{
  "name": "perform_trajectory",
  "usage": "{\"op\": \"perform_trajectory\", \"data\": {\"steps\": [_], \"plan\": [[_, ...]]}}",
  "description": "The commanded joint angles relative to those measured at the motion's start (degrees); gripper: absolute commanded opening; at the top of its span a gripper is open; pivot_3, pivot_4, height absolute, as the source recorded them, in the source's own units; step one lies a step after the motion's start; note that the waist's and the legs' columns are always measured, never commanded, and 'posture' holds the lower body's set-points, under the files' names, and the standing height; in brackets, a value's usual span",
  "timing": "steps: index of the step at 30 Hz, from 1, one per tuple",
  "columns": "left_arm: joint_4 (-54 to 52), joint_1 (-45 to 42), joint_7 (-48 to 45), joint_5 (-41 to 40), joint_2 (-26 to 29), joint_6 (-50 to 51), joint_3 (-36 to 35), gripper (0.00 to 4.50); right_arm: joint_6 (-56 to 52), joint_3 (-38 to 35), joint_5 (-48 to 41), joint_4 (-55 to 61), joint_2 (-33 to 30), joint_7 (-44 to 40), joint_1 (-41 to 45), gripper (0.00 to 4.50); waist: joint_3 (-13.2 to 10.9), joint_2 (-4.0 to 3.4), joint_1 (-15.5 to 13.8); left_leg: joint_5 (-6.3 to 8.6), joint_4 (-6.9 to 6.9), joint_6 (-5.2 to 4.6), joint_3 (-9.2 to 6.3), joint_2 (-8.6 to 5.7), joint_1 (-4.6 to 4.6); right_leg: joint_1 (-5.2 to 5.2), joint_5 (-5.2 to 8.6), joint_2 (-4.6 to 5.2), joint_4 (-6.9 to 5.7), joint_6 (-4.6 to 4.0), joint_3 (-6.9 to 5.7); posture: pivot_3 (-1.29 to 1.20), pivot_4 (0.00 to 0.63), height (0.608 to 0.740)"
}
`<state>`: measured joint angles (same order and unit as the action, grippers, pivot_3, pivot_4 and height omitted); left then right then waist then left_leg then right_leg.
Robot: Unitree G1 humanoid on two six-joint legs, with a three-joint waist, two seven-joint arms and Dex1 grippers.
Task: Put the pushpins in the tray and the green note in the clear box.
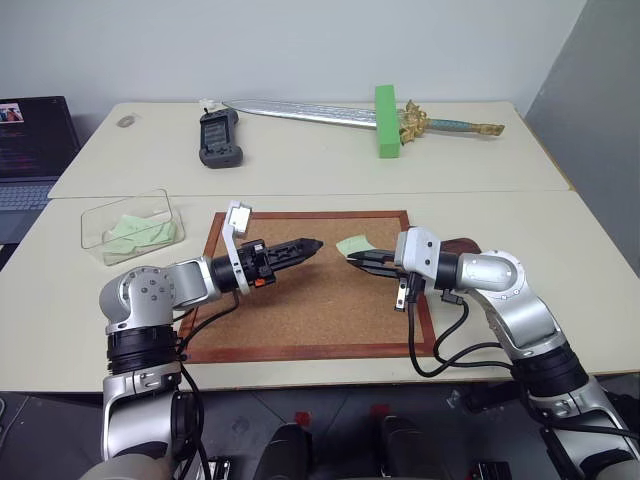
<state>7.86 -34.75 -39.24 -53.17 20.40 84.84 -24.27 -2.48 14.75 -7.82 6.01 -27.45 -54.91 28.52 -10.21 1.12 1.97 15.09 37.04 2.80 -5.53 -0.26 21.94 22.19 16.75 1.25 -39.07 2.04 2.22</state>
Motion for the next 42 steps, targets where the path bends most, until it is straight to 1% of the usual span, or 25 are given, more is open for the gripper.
{"op": "perform_trajectory", "data": {"steps": [1, 8, 12, 17, 26, 28, 30, 31, 33, 34, 39, 40, 41, 42], "plan": [[1.37, -1.92, 6.14, -2.57, -3.42, 6.72, -5.58, 3.89, 1.86, -1.48, -0.07, 1.87, -0.36, 0.36, 0.94, 0.0, 0.0, 0.0, -0.01, 0.0, 0.01, 0.01, 0.01, -0.01, 0.0, 0.0, 0.0, 0.02, 0.0, 0.0, 0.0, 0.0, 0.15, 0.74], [4.81, -3.3, 13.54, -5.51, -8.47, 7.66, -9.35, 3.89, 3.57, -0.96, 0.33, 5.0, -0.42, 0.64, 1.19, 0.0, 0.0, 0.0, 0.01, -0.15, 0.0, 0.28, 0.02, -0.02, -0.02, -0.01, 0.0, 0.04, 0.01, 0.0, 0.04, 0.0, 0.15, 0.74], [8.15, -5.64, 17.59, -6.24, -11.7, 7.66, -13.78, 3.89, 4.94, 0.0, 1.02, 6.52, -0.63, 0.13, 1.4, 0.0, 0.0, 0.01, -0.11, -0.19, 0.0, 0.36, 0.01, -0.03, -0.01, -0.01, 0.0, 0.04, 0.02, 0.0, 0.01, 0.0, 0.15, 0.74], [9.21, -7.25, 20.68, -8.29, -14.72, 7.66, -15.59, 3.89, 5.86, 1.17, 2.05, 7.34, -0.19, -0.09, 1.84, 0.0, -0.01, 0.02, -0.13, -0.21, -0.01, 0.4, 0.04, -0.05, -0.01, -0.01, 0.0, 0.05, 0.03, 0.01, 0.05, 0.0, 0.15, 0.74], [7.62, -6.75, 23.55, -14.4, -15.25, 7.66, -14.36, 3.89, 6.32, 1.52, 2.23, 6.35, 0.26, 0.29, 2.5, 0.0, -0.01, 0.03, -0.15, -0.25, -0.02, 0.48, 0.02, -0.05, 0.0, -0.01, -0.01, 0.06, 0.03, 0.01, 0.03, 0.0, 0.15, 0.74], [7.15, -6.8, 23.99, -14.22, -15.14, 7.53, -14.35, 3.89, 6.32, 1.47, 2.22, 6.08, 0.1, 0.15, 2.47, 0.0, -0.01, 0.03, -0.15, -0.25, -0.01, 0.49, 0.02, -0.06, 0.0, -0.01, -0.01, 0.08, 0.03, 0.01, 0.03, 0.0, 0.15, 0.74], [7.06, -6.63, 24.68, -13.4, -14.79, 6.7, -14.09, 3.55, 6.53, 1.44, 2.38, 5.69, -0.15, -0.02, 2.33, 0.0, -0.01, 0.03, -0.15, -0.26, -0.01, 0.49, 0.02, -0.06, 0.0, -0.01, 0.0, 0.08, 0.03, 0.01, 0.03, 0.0, 0.15, 0.74], [7.23, -6.6, 24.59, -13.5, -14.59, 6.55, -14.03, 3.47, 6.67, 1.43, 2.44, 5.4, -0.24, -0.1, 2.36, 0.0, -0.01, 0.03, -0.15, -0.26, -0.01, 0.5, 0.02, -0.06, 0.0, -0.01, 0.0, 0.07, 0.03, 0.01, 0.03, 0.0, 0.15, 0.74], [7.36, -6.57, 24.37, -13.99, -14.37, 6.65, -13.94, 2.98, 6.91, 1.42, 2.53, 5.0, -0.32, -0.12, 2.47, 0.0, -0.01, 0.03, -0.15, -0.26, -0.02, 0.5, 0.02, -0.06, 0.0, -0.01, -0.01, 0.07, 0.03, 0.01, 0.03, 0.0, 0.15, 0.74], [7.17, -6.52, 24.29, -14.22, -14.31, 6.81, -13.83, 2.89, 6.94, 1.41, 2.55, 4.85, -0.34, -0.11, 2.5, 0.0, -0.01, 0.03, -0.15, -0.26, -0.02, 0.5, 0.02, -0.06, 0.0, -0.01, -0.01, 0.07, 0.04, 0.01, 0.03, 0.0, 0.15, 0.74], [6.81, -6.51, 24.15, -14.42, -14.21, 6.43, -13.42, 1.96, 7.33, 1.13, 2.73, 3.74, -0.58, -0.08, 2.67, 0.0, -0.01, 0.03, -0.14, -0.26, -0.02, 0.5, 0.02, -0.06, 0.0, -0.01, 0.0, 0.07, 0.04, 0.01, 0.03, 0.0, 0.15, 0.74], [6.87, -6.54, 24.11, -14.47, -14.19, 6.43, -13.39, 1.87, 7.32, 1.09, 2.67, 3.7, -0.57, -0.03, 2.66, 0.0, -0.01, 0.03, -0.14, -0.26, -0.02, 0.5, 0.02, -0.07, 0.0, -0.01, 0.0, 0.07, 0.04, 0.01, 0.03, 0.0, 0.15, 0.74], [6.88, -6.54, 24.09, -14.52, -14.19, 6.44, -13.36, 1.63, 7.36, 1.08, 2.62, 3.64, -0.56, 0.01, 2.66, 0.0, -0.01, 0.03, -0.14, -0.26, -0.02, 0.5, 0.03, -0.07, 0.0, -0.01, 0.0, 0.07, 0.04, 0.01, 0.04, 0.0, 0.15, 0.74], [6.87, -6.63, 23.88, -14.63, -14.11, 6.62, -13.2, 1.5, 7.41, 1.08, 2.6, 3.48, -0.49, 0.07, 2.79, 0.0, -0.01, 0.03, -0.14, -0.26, -0.02, 0.51, 0.03, -0.07, 0.0, -0.01, 0.0, 0.07, 0.04, 0.01, 0.04, 0.0, 0.15, 0.74]]}}
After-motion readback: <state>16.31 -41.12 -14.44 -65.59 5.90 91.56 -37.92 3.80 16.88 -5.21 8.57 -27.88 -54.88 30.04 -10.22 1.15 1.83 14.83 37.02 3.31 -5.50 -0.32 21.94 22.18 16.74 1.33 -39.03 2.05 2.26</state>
